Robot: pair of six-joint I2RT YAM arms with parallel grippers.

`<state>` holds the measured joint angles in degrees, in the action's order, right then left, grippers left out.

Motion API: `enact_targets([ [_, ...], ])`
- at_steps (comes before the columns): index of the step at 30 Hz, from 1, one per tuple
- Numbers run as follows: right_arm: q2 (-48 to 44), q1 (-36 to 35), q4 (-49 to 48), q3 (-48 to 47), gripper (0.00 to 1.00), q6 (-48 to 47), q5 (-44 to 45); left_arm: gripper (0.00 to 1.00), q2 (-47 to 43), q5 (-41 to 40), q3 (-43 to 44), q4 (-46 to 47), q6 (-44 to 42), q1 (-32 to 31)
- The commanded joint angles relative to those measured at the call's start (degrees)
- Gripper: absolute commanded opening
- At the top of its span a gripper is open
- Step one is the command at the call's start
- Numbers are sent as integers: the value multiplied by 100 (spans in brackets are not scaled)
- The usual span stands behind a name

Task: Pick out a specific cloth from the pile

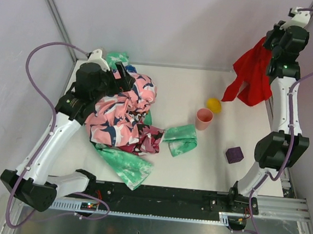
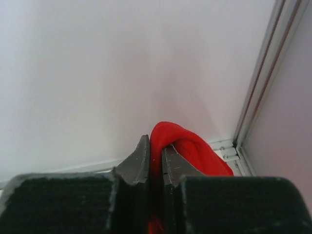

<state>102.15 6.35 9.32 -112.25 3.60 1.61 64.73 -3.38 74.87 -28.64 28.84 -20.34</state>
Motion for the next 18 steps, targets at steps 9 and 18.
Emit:
enact_targets([
  [9, 345, 13, -495, -791, 0, 974, 143, 100, 291, -295, -70, -36, -205, 3],
  [18, 206, 61, -1054, 1721, 11, 1371, 821, 100, 383, -444, -157, -38, -232, 1],
])
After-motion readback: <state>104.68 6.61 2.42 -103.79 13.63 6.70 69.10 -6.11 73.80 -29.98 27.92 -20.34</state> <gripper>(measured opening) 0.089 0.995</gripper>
